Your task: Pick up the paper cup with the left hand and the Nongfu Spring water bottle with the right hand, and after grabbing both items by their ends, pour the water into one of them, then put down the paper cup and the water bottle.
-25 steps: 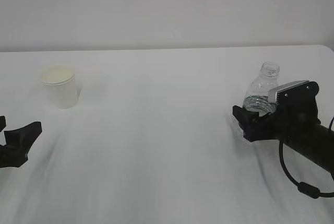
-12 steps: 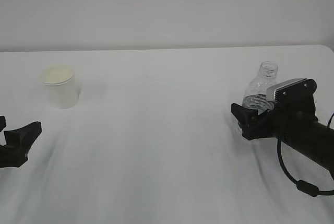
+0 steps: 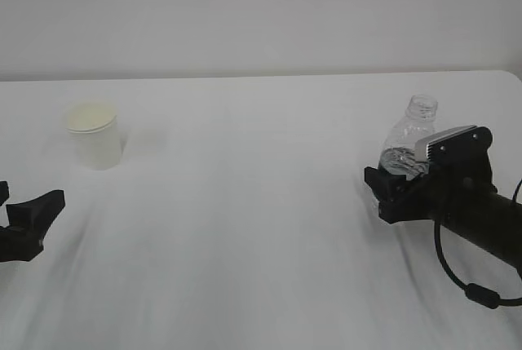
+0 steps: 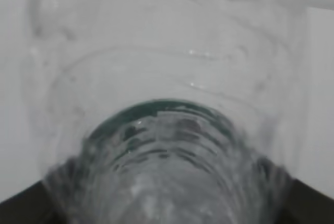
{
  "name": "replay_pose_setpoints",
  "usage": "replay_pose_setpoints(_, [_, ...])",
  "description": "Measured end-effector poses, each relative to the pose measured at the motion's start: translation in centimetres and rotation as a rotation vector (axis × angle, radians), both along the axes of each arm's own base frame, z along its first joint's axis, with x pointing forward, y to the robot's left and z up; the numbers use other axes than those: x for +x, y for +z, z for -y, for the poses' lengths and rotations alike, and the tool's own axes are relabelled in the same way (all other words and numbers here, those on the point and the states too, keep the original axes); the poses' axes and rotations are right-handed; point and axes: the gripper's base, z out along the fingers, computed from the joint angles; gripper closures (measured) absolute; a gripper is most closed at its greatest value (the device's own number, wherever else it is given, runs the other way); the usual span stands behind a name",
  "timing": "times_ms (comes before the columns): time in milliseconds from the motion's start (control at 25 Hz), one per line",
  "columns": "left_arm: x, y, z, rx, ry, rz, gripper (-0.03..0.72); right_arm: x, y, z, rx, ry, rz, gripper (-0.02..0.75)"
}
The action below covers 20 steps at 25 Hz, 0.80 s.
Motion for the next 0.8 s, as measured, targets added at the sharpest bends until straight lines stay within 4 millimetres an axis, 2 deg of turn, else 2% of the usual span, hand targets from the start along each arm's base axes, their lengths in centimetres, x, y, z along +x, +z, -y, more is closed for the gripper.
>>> replay_pose_setpoints(360, [0.0, 0.0, 0.0, 0.0, 0.0, 0.0, 0.099, 0.0, 0.1, -0.1, 0.002, 0.011, 0.006, 0.246])
replay_pose_setpoints(800, [0.0, 0.0, 0.0, 0.0, 0.0, 0.0, 0.1, -1.6, 0.2, -0.1, 0.011, 0.021, -0.007, 0.248])
